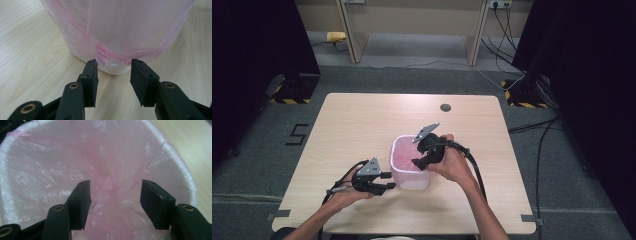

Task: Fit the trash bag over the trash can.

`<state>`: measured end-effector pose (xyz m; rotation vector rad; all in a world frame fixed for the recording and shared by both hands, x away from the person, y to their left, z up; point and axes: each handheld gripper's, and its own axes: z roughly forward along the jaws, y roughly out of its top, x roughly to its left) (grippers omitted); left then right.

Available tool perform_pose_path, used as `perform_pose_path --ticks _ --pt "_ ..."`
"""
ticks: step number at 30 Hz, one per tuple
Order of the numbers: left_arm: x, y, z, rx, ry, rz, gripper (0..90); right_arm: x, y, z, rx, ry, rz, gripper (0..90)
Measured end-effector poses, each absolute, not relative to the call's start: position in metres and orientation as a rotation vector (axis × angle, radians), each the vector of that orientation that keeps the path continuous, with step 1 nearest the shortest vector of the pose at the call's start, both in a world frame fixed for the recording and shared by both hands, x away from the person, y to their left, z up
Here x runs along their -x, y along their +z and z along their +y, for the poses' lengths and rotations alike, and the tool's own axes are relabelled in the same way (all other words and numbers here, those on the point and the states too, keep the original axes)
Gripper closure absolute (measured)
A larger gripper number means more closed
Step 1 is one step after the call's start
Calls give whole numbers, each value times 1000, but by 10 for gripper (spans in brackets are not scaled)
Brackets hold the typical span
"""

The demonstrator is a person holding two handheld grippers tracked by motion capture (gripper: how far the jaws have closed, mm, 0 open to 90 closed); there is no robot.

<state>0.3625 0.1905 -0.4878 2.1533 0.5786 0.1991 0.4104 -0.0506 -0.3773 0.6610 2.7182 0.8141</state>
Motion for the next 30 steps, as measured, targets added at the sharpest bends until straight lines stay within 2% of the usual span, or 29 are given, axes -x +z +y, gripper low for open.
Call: perform_pose_path --ticks 6,14,20,21,30 --pt "-363 -489 190 -2152 197 585 561 -414 -376 -45 -615 732 2756 377" --pt "-364 -490 190 -2152 196 594 546 -414 -363 -41 -611 876 2643 383" --pt "-364 -490 191 -2150 199 598 543 -419 -378 -20 -569 722 2761 381" --pt "-364 -490 191 -2152 196 597 543 -420 -381 -17 -570 690 2763 356" --pt "-364 -491 191 -2153 192 598 541 -420 -389 -6 -488 607 2761 372"
